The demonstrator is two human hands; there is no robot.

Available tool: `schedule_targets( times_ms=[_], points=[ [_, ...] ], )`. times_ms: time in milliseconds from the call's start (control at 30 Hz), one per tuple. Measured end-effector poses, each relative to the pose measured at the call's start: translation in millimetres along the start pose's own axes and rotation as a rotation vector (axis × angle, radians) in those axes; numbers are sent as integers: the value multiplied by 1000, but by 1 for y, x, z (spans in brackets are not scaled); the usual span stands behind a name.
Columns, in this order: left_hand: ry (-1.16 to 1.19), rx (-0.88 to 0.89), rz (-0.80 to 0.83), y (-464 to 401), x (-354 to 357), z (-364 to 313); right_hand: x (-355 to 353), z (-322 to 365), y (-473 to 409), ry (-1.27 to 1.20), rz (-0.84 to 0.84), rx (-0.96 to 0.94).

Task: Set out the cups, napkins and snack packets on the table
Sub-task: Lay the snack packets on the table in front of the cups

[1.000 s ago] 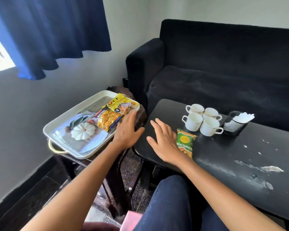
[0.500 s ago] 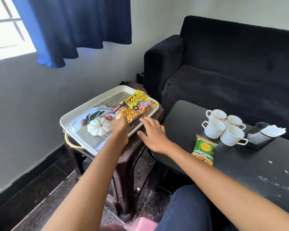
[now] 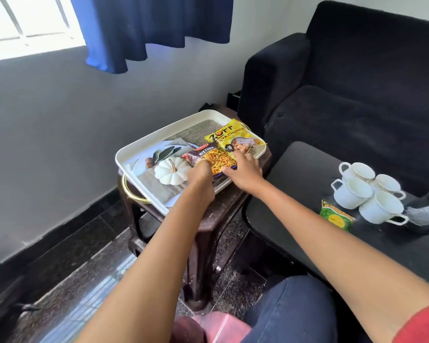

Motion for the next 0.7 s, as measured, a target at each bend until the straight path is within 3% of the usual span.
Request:
schedule_targets(
  times_ms=[233, 533, 700],
  points=[
    [66, -34, -2, 3, -7, -5, -7, 7, 8, -483, 92, 67],
    [202, 0, 54, 20, 2, -18, -32, -1, 36, -640, -157, -7],
    [179, -1, 262, 29, 12, -22, -55, -16, 64, -658, -320, -129]
  ],
)
Point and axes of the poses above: each hand's wrist, its own y-axis away from the middle knuckle, its own x-axis out of the palm, z = x × y, the point moved 2 cm from there along -y, towards the middle knuckle, and after that the axes turned 13 degrees about x, right-handed, at the moved point
